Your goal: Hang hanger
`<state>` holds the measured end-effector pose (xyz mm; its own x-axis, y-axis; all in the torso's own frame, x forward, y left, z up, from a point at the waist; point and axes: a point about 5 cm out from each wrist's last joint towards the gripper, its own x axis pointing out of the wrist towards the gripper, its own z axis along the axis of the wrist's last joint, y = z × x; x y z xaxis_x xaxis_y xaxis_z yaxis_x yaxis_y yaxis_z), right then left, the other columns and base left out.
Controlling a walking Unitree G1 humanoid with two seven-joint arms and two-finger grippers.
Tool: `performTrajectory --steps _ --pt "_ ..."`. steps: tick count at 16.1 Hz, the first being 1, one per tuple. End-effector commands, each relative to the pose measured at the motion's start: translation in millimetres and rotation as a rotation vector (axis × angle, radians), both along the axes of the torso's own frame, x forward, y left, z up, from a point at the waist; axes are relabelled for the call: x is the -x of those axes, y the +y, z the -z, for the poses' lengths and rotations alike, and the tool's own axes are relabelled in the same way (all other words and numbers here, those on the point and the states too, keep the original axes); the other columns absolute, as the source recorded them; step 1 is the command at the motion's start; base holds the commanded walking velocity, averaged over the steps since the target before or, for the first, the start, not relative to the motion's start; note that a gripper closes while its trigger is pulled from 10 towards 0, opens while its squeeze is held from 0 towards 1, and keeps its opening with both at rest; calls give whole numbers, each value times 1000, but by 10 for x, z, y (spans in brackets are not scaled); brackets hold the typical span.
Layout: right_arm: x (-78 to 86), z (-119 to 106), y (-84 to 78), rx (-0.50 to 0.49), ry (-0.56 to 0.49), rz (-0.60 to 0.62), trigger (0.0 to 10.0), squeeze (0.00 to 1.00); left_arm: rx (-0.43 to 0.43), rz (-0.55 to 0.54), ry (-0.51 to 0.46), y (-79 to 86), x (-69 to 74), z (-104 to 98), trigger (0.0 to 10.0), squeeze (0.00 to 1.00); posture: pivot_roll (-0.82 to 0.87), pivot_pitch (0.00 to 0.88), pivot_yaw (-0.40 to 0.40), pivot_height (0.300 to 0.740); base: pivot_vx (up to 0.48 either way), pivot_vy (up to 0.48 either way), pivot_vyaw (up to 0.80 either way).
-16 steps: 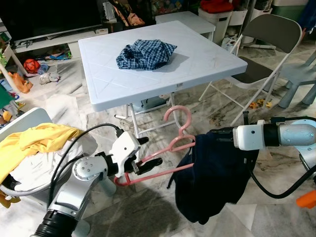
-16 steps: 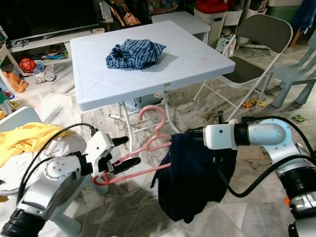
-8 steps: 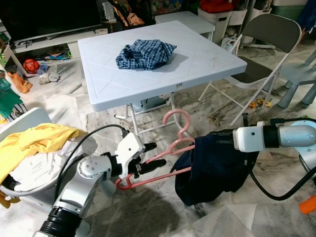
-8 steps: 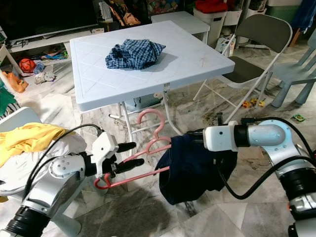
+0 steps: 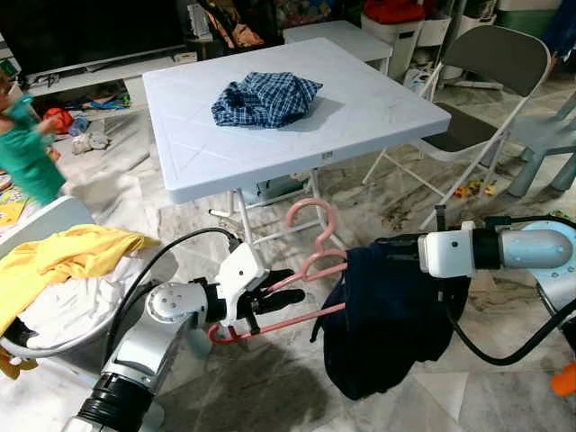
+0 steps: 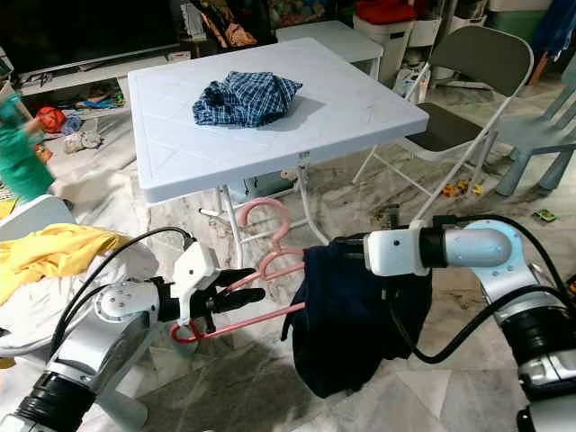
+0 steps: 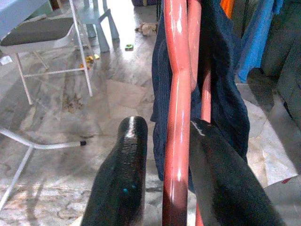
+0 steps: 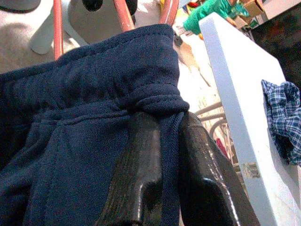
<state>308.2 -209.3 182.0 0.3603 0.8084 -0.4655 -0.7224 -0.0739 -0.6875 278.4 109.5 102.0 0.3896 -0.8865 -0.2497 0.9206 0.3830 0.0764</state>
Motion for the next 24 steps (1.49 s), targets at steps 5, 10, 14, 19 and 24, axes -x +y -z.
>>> performTrajectory --steps 5,10,14,19,24 --pt "-77 -219 70 -64 -120 -5 10000 0 -13 34 44 -42 29 51 0 0 -112 0 46 740 0 0 0" --pt "-108 -261 82 -92 -171 21 10000 0 -16 42 58 -46 29 78 0 0 -120 0 57 740 0 0 0" --pt "-151 -301 105 -118 -217 44 10000 0 -16 46 73 -43 22 96 0 0 -120 0 62 740 0 0 0" --pt "-265 -283 108 -162 -121 146 10000 1000 -9 -114 22 50 -135 108 0 0 -120 0 61 740 0 0 0" --pt "-311 -265 147 -138 -125 147 10000 1000 29 -216 17 113 -160 162 0 0 -113 0 51 740 0 0 0"
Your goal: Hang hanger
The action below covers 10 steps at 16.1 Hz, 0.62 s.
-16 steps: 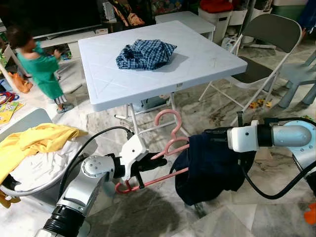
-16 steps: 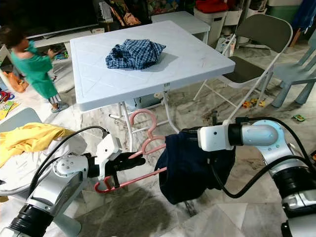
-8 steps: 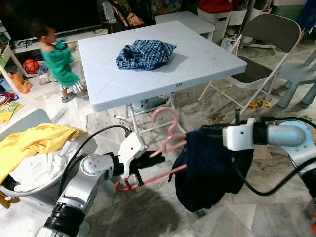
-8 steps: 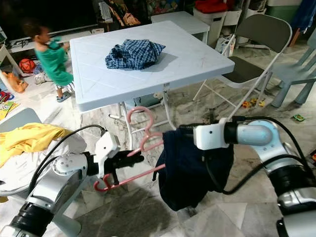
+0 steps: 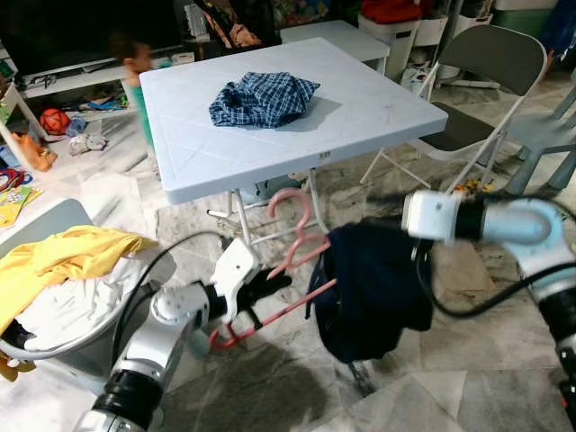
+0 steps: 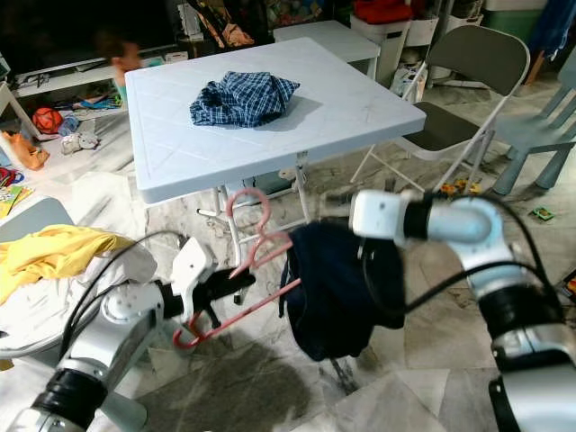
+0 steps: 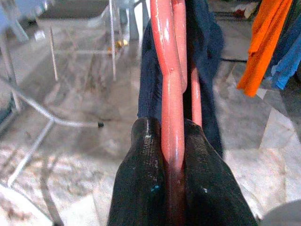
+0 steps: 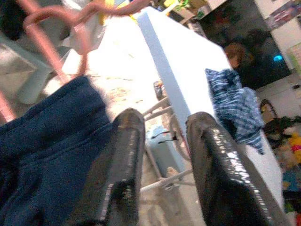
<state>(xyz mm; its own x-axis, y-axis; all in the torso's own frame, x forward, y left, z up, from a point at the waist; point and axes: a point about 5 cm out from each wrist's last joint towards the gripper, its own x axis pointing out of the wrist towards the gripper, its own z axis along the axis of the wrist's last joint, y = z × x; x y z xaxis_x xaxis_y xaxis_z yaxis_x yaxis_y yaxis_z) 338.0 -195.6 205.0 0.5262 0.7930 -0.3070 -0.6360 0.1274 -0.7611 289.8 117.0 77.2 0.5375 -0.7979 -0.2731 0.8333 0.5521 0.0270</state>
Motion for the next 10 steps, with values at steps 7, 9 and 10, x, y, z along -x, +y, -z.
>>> performTrajectory --steps 7,9,10 --pt "-141 55 -24 -14 0 157 10000 1000 94 -169 -83 -8 -109 -96 0 0 -112 0 39 740 0 0 0" --pt "-160 332 16 -165 130 312 10000 1000 144 -207 -94 -35 -165 -172 0 0 -112 0 39 740 0 0 0" --pt "-143 419 42 -191 174 332 10000 1000 141 -208 -99 -42 -171 -176 0 0 -113 0 43 740 0 0 0"
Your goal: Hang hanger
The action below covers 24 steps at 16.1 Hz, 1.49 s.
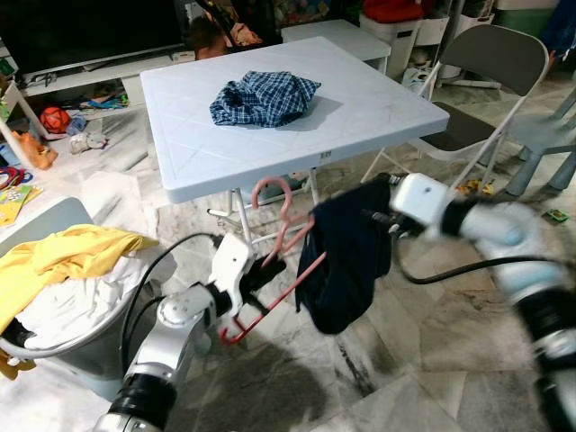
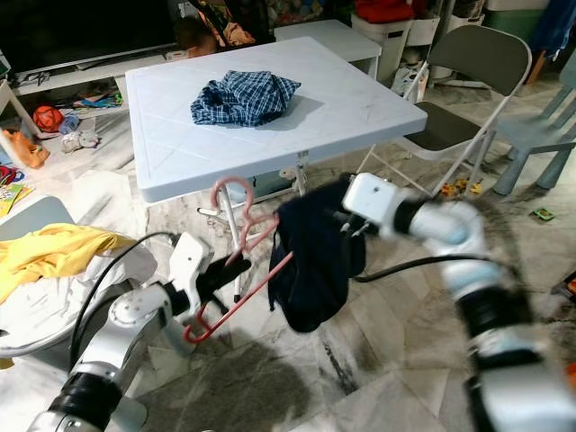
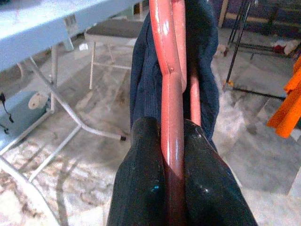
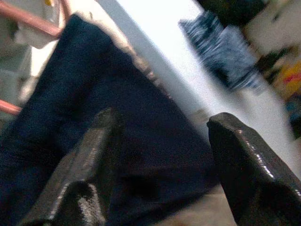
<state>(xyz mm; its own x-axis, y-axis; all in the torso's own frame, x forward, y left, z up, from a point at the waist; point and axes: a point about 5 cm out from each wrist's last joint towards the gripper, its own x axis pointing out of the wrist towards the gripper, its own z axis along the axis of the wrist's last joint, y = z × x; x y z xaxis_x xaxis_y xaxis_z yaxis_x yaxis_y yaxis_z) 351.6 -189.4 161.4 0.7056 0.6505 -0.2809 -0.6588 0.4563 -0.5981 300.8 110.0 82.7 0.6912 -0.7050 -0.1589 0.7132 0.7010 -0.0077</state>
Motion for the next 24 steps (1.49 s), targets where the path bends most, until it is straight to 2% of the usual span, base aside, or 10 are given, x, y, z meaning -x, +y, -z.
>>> performTrajectory --steps 1,3,5,6,8,10,11,12,17,24 --pt "14 66 10 -47 54 32 10000 1000 20 -29 -58 29 -71 -123 0 0 -112 0 46 740 0 0 0" --pt "59 183 69 -123 160 40 10000 1000 18 -39 -63 42 -95 -132 0 0 -113 0 50 740 0 0 0" --pt "83 235 121 -180 207 44 10000 1000 19 -43 -69 44 -113 -150 0 0 -114 0 52 740 0 0 0" --pt "103 287 191 -226 248 73 10000 0 23 -41 -74 24 -125 -167 0 0 -114 0 54 740 0 0 0" --pt "112 303 304 -328 294 104 10000 0 26 -35 -76 1 -129 -174 0 0 -112 0 55 740 0 0 0" --pt "105 329 390 -331 268 121 10000 0 26 -27 -74 -15 -119 -160 0 0 -113 0 56 740 0 0 0" --pt "85 321 431 -347 244 145 9569 0 29 -21 -73 -31 -114 -159 0 0 -112 0 56 740 0 0 0" --pt "48 295 473 -376 210 187 0 0 32 -14 -70 -53 -103 -150 0 0 -112 0 56 740 0 0 0" --pt "-26 270 478 -383 161 291 0 0 43 3 -63 -138 -67 -124 0 0 -114 0 44 740 0 0 0" --pt "-70 272 402 -352 116 362 0 0 44 5 -67 -124 -58 -132 0 0 -113 0 40 740 0 0 0"
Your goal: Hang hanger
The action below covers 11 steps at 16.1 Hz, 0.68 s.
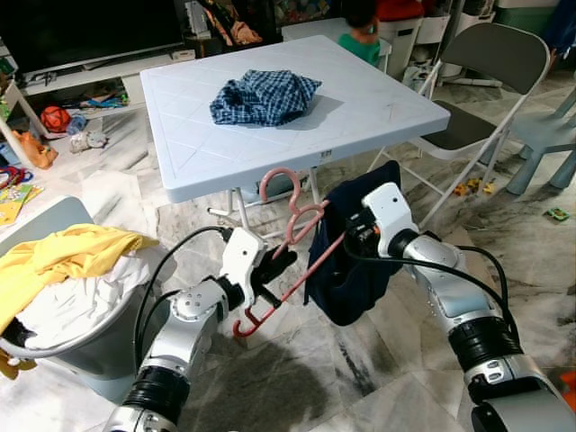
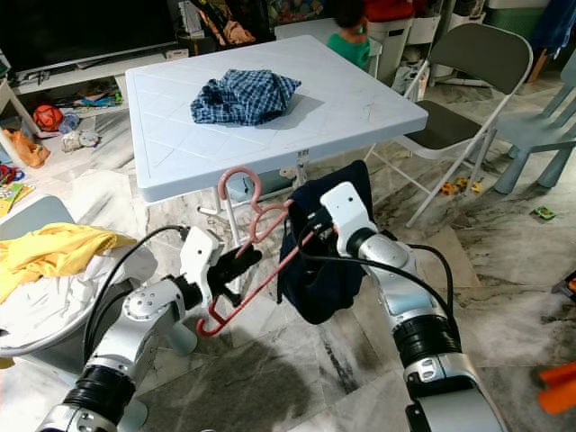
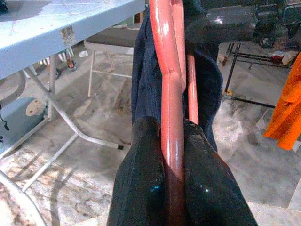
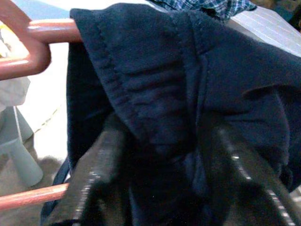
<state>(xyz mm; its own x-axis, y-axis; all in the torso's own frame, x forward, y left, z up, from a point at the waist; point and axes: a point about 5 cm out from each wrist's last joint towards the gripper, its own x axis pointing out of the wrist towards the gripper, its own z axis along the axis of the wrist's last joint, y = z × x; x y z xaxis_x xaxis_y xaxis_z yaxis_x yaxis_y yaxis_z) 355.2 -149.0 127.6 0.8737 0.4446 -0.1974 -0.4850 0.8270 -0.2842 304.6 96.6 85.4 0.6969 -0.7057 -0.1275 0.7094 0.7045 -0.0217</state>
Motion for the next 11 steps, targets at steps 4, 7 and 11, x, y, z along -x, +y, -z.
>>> performTrajectory --steps 4,7,11 --pt "-50 -71 28 -36 -4 6 0 0 11 18 -52 -9 -9 -94 0 0 -116 0 39 740 0 0 0" --pt "-64 -84 10 -69 2 21 0 0 9 19 -52 -10 -8 -92 0 0 -116 0 39 740 0 0 0" --pt "-103 -185 4 -172 -24 67 0 0 1 18 -54 -5 -9 -88 0 0 -110 0 37 740 0 0 0"
